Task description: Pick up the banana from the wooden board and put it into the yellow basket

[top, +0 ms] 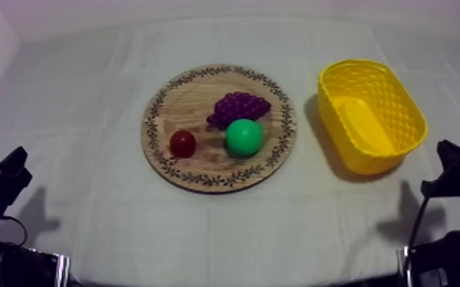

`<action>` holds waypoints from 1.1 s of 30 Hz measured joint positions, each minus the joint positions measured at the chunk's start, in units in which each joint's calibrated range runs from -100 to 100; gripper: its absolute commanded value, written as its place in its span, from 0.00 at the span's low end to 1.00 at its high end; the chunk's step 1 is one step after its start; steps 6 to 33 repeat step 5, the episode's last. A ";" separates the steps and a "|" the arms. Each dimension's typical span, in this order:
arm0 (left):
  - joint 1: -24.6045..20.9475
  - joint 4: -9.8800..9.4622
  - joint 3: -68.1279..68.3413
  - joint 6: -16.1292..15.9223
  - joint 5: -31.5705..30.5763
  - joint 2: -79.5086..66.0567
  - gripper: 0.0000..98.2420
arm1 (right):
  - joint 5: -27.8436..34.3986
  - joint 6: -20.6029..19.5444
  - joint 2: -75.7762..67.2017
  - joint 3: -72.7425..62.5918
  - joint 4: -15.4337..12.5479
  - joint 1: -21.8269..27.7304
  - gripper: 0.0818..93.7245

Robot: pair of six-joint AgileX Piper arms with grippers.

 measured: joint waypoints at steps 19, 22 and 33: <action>0.00 0.00 0.00 0.00 0.00 0.00 0.00 | 0.00 0.43 0.00 0.00 0.00 0.00 0.01; 0.00 0.00 0.00 0.00 0.00 0.00 0.00 | 0.00 0.43 0.00 0.00 0.00 0.00 0.01; 0.00 0.00 0.00 0.00 0.00 0.00 0.00 | 0.00 0.43 0.00 0.00 0.00 0.00 0.01</action>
